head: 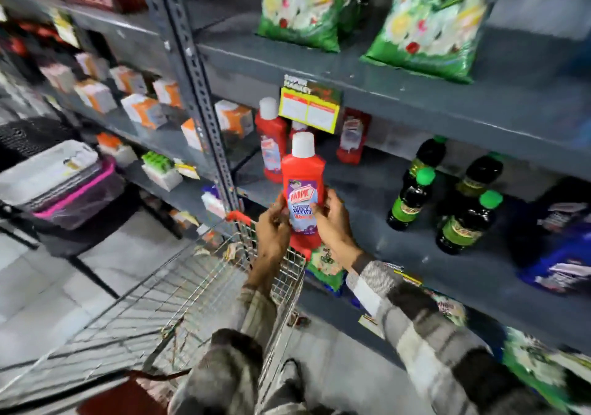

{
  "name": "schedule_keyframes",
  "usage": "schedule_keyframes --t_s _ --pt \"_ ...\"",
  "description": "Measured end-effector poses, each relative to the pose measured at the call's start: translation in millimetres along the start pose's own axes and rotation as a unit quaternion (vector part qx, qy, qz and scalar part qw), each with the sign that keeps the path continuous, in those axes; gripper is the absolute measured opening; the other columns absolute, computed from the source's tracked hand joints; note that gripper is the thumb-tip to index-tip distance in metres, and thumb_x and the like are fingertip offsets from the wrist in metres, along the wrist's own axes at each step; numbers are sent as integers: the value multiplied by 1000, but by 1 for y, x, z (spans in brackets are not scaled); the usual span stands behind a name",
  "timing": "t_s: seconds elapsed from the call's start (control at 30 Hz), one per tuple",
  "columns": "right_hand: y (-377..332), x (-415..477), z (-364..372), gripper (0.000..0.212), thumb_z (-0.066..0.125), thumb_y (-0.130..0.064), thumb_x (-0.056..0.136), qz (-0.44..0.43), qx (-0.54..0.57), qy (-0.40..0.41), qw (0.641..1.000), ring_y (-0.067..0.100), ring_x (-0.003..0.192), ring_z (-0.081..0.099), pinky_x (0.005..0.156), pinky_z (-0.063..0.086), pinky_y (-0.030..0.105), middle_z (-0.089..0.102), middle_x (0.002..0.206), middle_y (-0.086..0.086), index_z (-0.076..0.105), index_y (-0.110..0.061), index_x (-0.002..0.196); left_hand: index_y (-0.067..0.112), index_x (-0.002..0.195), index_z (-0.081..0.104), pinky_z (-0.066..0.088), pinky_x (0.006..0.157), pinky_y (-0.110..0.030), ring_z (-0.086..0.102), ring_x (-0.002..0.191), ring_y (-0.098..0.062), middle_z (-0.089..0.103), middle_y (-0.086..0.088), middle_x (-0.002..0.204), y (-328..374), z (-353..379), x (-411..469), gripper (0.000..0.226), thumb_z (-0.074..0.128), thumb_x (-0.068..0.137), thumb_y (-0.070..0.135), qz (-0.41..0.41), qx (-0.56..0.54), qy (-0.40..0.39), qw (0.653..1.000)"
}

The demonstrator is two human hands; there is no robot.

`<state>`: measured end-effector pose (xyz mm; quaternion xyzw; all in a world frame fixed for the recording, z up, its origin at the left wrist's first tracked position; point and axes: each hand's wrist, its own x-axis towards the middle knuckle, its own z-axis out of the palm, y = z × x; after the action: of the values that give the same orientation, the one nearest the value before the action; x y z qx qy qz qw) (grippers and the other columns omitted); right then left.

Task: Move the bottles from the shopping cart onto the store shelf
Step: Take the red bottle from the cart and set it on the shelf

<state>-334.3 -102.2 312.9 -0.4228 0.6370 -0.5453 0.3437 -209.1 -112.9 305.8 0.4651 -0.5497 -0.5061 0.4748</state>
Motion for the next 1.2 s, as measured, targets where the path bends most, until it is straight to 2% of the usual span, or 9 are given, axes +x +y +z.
schedule_keyframes --t_s 0.07,0.17,0.27,0.5,0.8,0.9,1.0,1.1,1.2 --pt "-3 23 0 43 64 -24 85 -5 -10 40 999 22 101 64 93 53 50 66 116 6 53 -9 123 0 142 43 53 95 -22 60 97 3 60 -3 124 1 12 32 45 47 98 6 20 8 -41 999" --pt "9 64 1 48 61 -15 87 1 -33 80 996 27 110 63 98 49 51 63 126 15 48 -2 131 -4 144 38 48 101 -17 53 113 -9 53 -10 135 -5 28 78 47 43 98 2 31 16 -72 997" --pt "31 96 1 52 60 -12 89 23 -62 96 993 30 119 59 103 47 51 59 134 15 43 -8 138 0 144 40 45 107 -39 52 115 -14 59 -13 133 -26 41 109 59 41 88 17 37 48 -98 993" --pt "28 114 -2 51 57 -12 91 37 -90 141 985 30 115 62 100 49 46 61 132 12 40 -11 139 15 146 41 44 108 -57 57 127 -34 59 -15 138 -67 67 148 56 50 95 35 37 10 -153 987" --pt "22 108 1 51 53 -15 94 42 -106 169 979 29 115 61 100 49 39 62 132 13 38 -14 143 12 149 35 46 104 -32 58 115 0 54 19 131 -75 78 146 65 49 91 38 31 -2 -124 992" --pt "33 112 4 56 59 -15 89 60 -116 165 978 30 114 61 99 50 49 64 128 7 37 -26 140 7 142 47 48 100 -22 58 114 6 57 3 135 -74 72 145 51 55 93 18 39 -8 -84 996" --pt "41 112 5 57 69 -8 81 84 -97 142 982 19 103 63 97 52 46 68 116 3 46 -20 131 12 123 59 54 92 -41 61 111 -22 61 -7 122 -78 59 144 39 68 84 12 51 -15 40 998" --pt "47 111 7 55 74 -6 76 96 -62 140 984 16 100 62 97 53 42 67 109 1 52 -15 126 3 126 49 44 99 -53 47 117 -37 48 -21 125 -87 40 156 67 83 70 16 22 55 174 983" --pt "53 111 9 51 74 -6 77 111 -35 146 982 17 99 63 96 53 42 68 110 3 56 -13 124 -1 143 31 32 111 -52 34 132 -42 35 -27 144 -98 18 180 105 89 61 32 -29 148 175 973"
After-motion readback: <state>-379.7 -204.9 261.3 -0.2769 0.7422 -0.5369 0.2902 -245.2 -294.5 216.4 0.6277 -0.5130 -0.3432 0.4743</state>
